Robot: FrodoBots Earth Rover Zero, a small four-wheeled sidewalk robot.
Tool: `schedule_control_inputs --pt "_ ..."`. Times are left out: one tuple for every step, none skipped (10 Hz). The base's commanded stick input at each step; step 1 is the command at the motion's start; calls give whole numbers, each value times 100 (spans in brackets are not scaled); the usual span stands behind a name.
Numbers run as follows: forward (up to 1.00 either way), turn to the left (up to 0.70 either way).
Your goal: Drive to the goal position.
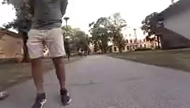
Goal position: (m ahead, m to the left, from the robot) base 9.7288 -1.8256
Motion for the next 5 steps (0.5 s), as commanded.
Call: schedule_control_inputs --pt "45 0" --pt "45 0" --pt "45 0" --pt "45 0" --pt "45 0"
